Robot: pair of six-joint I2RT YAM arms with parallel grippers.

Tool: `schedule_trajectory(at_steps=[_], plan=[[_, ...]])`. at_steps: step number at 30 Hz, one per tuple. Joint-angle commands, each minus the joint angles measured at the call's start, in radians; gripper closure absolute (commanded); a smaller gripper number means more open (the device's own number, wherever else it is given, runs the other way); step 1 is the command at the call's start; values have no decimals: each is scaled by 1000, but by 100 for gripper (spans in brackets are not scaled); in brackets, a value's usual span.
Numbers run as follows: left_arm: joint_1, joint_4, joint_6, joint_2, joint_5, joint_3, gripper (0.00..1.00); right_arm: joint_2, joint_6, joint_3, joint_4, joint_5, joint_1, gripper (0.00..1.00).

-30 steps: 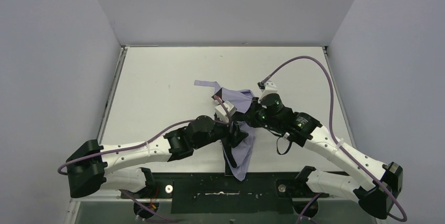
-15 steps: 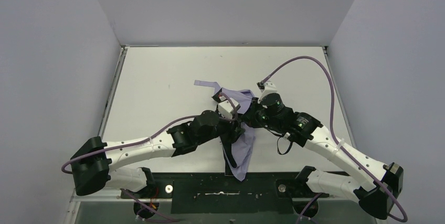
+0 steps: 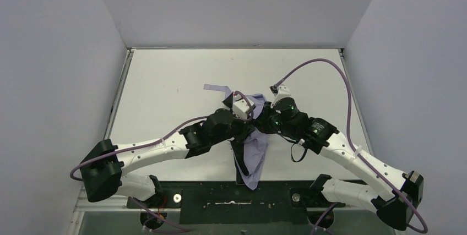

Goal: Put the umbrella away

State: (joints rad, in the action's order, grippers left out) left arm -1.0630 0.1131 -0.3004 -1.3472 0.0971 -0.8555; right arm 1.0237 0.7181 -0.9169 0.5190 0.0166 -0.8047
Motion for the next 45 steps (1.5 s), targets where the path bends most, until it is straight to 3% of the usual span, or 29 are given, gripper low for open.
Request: schedule_trajectory(at_steps=[1,3,6,10,17,23,35,41,45], plan=[[21,56,-4,7,2,-43,93,-53,8,-38,-11,-11,-4,90],[25,69,-17,23,5,-32,100,-100,21,-13,-4,-79,-4,79],[39,82,-48,51,13,-19,100,-182,49,57,4,-151,-2,76],[59,67,-77,86,23,-33,100,-234,67,155,-29,-94,-4,83],[80,-12,-78,84,7,-141,100,-183,131,350,-317,98,-20,90],[86,-64,-60,67,-27,-217,100,-13,179,439,-476,77,-28,92],[107,-153,-57,112,-47,-287,100,85,259,587,-471,-67,-36,97],[119,-153,-98,118,-57,-289,86,131,268,631,-499,-53,-37,97],[118,-112,-119,123,-107,-283,87,156,281,652,-567,-28,-38,97]])
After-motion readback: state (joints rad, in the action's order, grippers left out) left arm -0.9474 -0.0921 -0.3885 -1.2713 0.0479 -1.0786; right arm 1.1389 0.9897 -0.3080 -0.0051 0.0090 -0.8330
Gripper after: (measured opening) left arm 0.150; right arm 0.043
